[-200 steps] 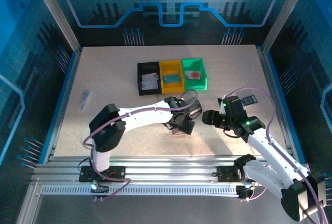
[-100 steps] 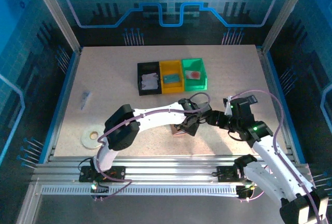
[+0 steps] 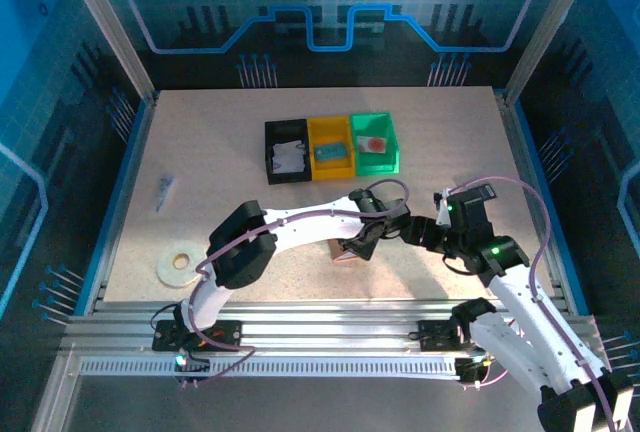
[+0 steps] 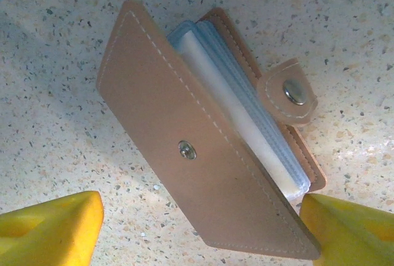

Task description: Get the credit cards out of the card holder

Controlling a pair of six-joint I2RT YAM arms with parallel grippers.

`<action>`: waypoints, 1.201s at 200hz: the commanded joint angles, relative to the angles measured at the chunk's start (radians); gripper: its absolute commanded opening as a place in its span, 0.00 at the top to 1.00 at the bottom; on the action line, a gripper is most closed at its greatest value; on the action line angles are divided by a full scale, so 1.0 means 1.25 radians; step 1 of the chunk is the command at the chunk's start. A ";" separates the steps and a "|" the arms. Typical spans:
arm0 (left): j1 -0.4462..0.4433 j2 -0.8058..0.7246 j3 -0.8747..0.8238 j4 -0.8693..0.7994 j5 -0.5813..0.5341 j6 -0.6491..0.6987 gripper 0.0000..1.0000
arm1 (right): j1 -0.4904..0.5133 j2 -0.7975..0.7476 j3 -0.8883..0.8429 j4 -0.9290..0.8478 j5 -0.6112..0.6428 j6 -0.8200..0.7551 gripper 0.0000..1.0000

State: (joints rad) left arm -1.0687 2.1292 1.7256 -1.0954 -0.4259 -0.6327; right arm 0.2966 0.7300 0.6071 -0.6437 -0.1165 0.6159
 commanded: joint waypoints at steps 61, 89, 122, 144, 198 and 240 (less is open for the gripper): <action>0.008 -0.008 -0.023 0.008 -0.027 -0.001 0.43 | -0.004 -0.022 0.006 0.009 -0.061 -0.004 0.33; 0.015 -0.039 -0.057 0.031 -0.026 -0.003 0.54 | -0.004 -0.022 0.006 0.008 -0.066 -0.003 0.34; 0.031 -0.095 -0.130 0.082 -0.011 -0.011 0.66 | -0.004 -0.013 0.006 0.004 -0.063 0.005 0.35; 0.046 -0.139 -0.188 0.122 0.003 -0.014 0.75 | -0.004 -0.011 0.004 0.011 -0.072 0.013 0.36; 0.075 -0.291 -0.371 0.287 0.050 -0.007 1.00 | 0.019 0.011 -0.009 0.069 -0.115 0.038 0.40; 0.132 -0.415 -0.563 0.484 0.175 -0.017 1.00 | 0.115 0.070 -0.031 0.193 -0.126 0.126 0.50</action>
State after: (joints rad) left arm -0.9440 1.6749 1.1061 -0.6582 -0.3153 -0.6479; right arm 0.3691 0.7723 0.5854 -0.5205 -0.2489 0.6937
